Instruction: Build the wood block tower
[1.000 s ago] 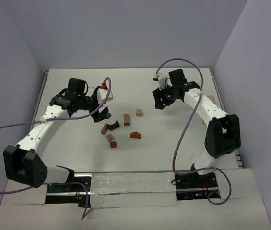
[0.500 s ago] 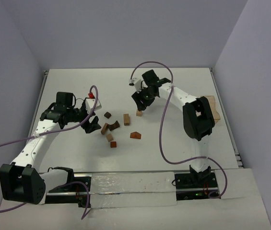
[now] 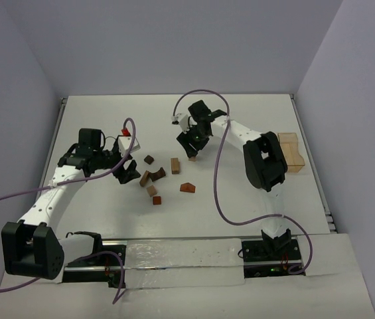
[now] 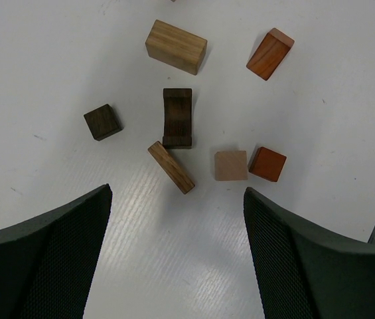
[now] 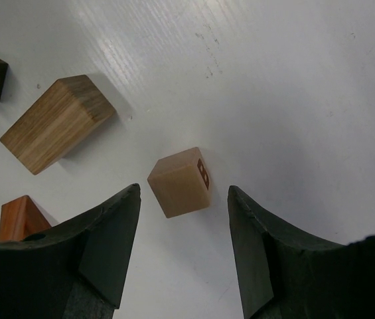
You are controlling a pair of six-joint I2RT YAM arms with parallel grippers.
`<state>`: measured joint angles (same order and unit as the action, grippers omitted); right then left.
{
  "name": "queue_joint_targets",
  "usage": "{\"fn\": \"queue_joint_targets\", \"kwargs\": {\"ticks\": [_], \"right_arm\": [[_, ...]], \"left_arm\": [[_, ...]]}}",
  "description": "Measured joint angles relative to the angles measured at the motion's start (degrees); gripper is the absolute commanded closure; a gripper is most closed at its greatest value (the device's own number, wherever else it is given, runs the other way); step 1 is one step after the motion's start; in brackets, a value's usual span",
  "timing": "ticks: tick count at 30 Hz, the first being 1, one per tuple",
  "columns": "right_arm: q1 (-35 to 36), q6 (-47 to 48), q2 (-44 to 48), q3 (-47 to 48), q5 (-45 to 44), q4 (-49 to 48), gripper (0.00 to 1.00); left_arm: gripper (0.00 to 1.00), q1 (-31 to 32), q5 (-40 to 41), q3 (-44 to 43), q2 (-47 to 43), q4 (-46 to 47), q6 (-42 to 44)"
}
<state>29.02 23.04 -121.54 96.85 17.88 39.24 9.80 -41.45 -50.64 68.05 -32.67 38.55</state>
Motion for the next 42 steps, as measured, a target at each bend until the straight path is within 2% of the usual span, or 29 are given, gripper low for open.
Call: {"fn": "queue_joint_targets", "kwargs": {"ticks": [9, 18, 20, 24, 25, 27, 31, 37, 42], "right_arm": [[0.11, 1.29, -1.84, 0.23, -0.80, 1.02, 0.40], [0.28, 2.97, -1.84, 0.23, -1.60, 1.01, 0.60], [0.40, 3.04, -1.84, 0.23, -1.97, 1.03, 0.66], [0.91, 2.95, -1.79, 0.26, -2.59, 1.08, 0.95], [1.13, 2.65, -1.73, 0.27, -2.85, 1.20, 0.99], [1.78, 1.40, -1.43, 0.27, -3.82, 1.83, 1.00], [3.24, -4.30, 0.91, 0.22, -7.24, 2.90, 1.00], [6.02, -23.89, 10.73, 2.50, -21.47, 3.29, 1.00], [8.96, -36.91, 12.22, 8.46, -30.66, 3.79, 1.00]], "left_arm": [[0.14, -0.17, 0.00, 0.45, 0.33, 2.59, -1.31], [0.14, -0.17, -0.02, 1.77, 0.35, 5.29, -3.45], [0.14, -0.17, -0.02, 2.16, 0.35, 6.01, -3.86], [0.14, -0.17, 0.00, 2.43, 0.33, 6.76, -4.65], [0.14, -0.17, 0.00, 2.44, 0.32, 6.96, -4.93], [0.14, -0.17, 0.01, 2.68, 0.24, 7.56, -5.28], [0.14, -0.20, 0.32, 3.87, -0.12, 8.75, -6.58], [0.11, -0.30, 2.24, 5.77, -2.46, 11.39, -9.65], [0.06, -0.59, 5.18, 5.96, -4.32, 13.63, -11.94]]}}
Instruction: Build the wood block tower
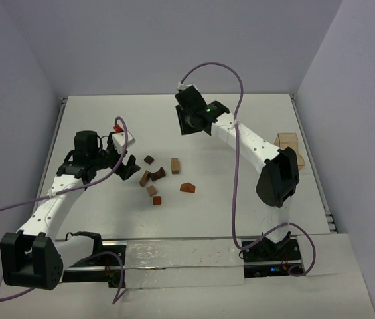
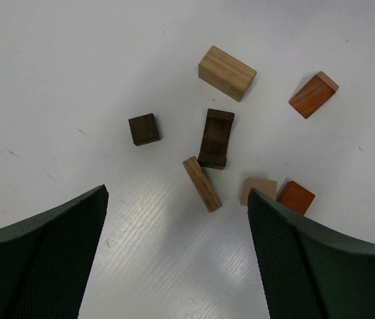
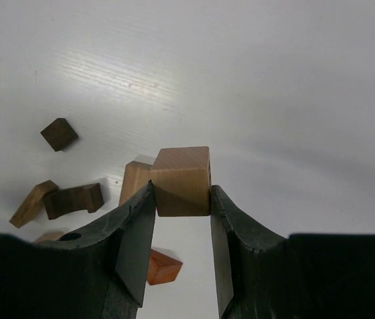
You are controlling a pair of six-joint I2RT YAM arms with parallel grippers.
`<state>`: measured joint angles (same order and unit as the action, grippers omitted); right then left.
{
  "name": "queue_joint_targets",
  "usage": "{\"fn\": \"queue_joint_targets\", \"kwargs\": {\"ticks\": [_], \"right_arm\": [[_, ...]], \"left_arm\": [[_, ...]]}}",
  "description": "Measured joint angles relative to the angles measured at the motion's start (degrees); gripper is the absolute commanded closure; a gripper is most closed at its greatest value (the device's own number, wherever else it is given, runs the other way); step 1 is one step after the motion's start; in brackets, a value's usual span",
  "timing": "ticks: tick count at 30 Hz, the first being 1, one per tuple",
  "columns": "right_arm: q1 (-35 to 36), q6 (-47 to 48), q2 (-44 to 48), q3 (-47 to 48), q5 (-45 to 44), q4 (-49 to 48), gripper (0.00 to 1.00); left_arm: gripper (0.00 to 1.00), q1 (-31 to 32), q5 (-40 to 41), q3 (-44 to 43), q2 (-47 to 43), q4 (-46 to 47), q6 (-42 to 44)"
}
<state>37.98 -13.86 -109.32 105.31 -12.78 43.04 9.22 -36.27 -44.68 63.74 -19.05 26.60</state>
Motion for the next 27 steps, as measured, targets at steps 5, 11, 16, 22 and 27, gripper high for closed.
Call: {"fn": "queue_joint_targets", "kwargs": {"ticks": [5, 11, 16, 22, 27], "right_arm": [[3.88, -7.95, -1.07, -1.38, -2.93, 1.69, 1.00], [7.61, -13.22, -6.17, 0.13, -3.15, 3.56, 1.00], [8.61, -15.57, -8.99, 0.43, -2.15, 4.61, 1.00], [8.59, -16.94, -9.25, 0.41, -0.25, 4.72, 1.00], [8.38, -17.43, -10.33, 0.49, 1.33, 4.77, 1.00]], "left_arm": [[0.01, -1.20, 2.24, 1.76, -2.07, 2.09, -1.77], [0.01, -2.07, 3.37, 3.84, -3.31, 3.91, -4.18], [0.01, -2.42, 3.65, 3.88, -3.34, 5.43, -5.55], [0.01, -2.63, 3.56, 3.88, -2.92, 7.41, -7.78], [0.01, -2.69, 3.41, 3.88, -2.00, 8.23, -8.79]]}}
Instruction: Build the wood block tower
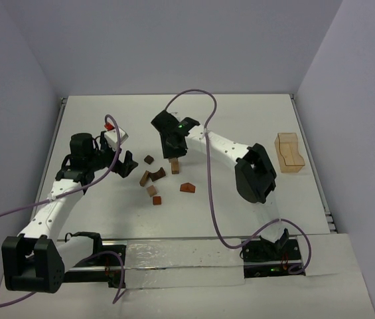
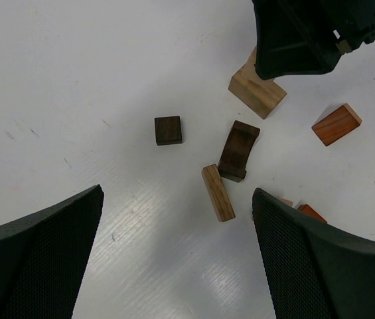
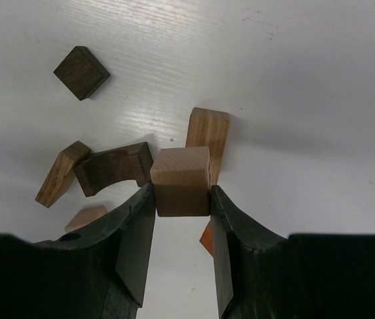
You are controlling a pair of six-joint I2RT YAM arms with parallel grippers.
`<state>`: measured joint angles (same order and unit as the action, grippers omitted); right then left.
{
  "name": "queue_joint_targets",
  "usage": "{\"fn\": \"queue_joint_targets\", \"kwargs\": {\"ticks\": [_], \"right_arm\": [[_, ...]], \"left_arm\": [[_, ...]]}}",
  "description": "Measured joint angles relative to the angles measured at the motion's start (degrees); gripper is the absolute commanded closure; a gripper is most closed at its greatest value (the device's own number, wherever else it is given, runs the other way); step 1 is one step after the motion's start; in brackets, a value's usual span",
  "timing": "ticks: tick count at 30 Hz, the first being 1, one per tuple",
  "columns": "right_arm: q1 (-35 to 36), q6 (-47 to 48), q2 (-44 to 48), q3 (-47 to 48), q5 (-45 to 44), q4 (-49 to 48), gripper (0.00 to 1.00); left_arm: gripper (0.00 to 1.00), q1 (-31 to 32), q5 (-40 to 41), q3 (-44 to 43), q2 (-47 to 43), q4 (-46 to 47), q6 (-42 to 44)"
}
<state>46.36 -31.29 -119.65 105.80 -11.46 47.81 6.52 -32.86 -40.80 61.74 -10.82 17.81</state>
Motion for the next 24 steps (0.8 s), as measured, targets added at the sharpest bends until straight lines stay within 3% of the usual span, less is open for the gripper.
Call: {"fn": "queue_joint_targets", "kwargs": {"ticks": [24], "right_arm": [[-3.37, -3.16, -3.81, -0.04, 5.60, 0.55, 0.97]], "left_arm": [[0.01, 0.00, -0.44, 0.24, 1.46, 1.00, -0.93]]}}
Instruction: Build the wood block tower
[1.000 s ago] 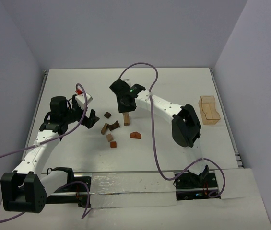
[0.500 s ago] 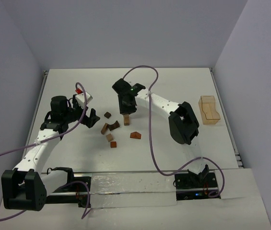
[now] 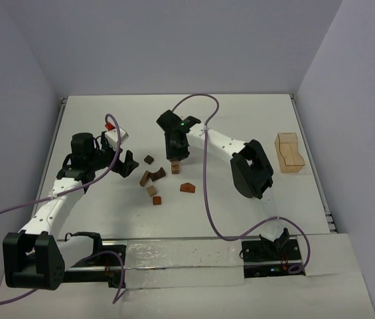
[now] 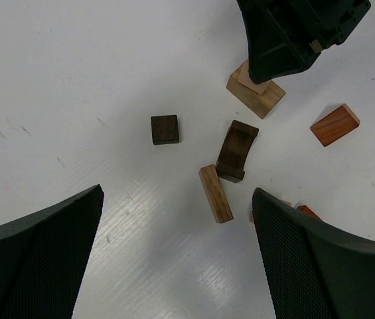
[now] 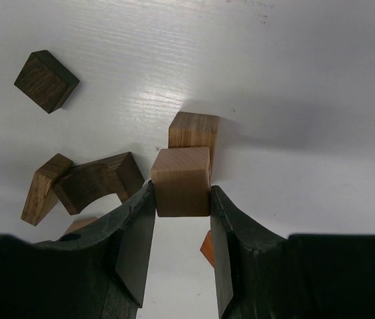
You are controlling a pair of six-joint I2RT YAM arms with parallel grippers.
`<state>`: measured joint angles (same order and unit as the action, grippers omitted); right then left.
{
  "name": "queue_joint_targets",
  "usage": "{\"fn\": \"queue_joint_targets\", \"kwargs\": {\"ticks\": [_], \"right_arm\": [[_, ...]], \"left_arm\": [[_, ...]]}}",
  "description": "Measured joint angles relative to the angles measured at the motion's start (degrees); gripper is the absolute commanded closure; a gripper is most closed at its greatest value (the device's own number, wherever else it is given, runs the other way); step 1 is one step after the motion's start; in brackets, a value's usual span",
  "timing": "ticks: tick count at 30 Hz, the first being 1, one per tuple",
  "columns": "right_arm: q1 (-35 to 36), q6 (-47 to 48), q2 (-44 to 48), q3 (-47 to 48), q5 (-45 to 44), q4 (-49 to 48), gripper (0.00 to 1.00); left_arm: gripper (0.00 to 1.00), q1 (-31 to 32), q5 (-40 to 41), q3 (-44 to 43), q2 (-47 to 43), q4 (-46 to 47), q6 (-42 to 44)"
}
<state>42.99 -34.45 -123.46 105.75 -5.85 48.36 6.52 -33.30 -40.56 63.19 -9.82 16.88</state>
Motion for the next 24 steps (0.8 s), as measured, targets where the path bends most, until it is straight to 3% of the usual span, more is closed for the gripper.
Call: {"fn": "queue_joint_targets", "kwargs": {"ticks": [24], "right_arm": [[-0.18, -2.17, -0.48, 0.02, -1.47, 0.31, 0.96]], "left_arm": [[0.01, 0.00, -0.13, 0.38, 0.71, 0.26, 0.02]]}}
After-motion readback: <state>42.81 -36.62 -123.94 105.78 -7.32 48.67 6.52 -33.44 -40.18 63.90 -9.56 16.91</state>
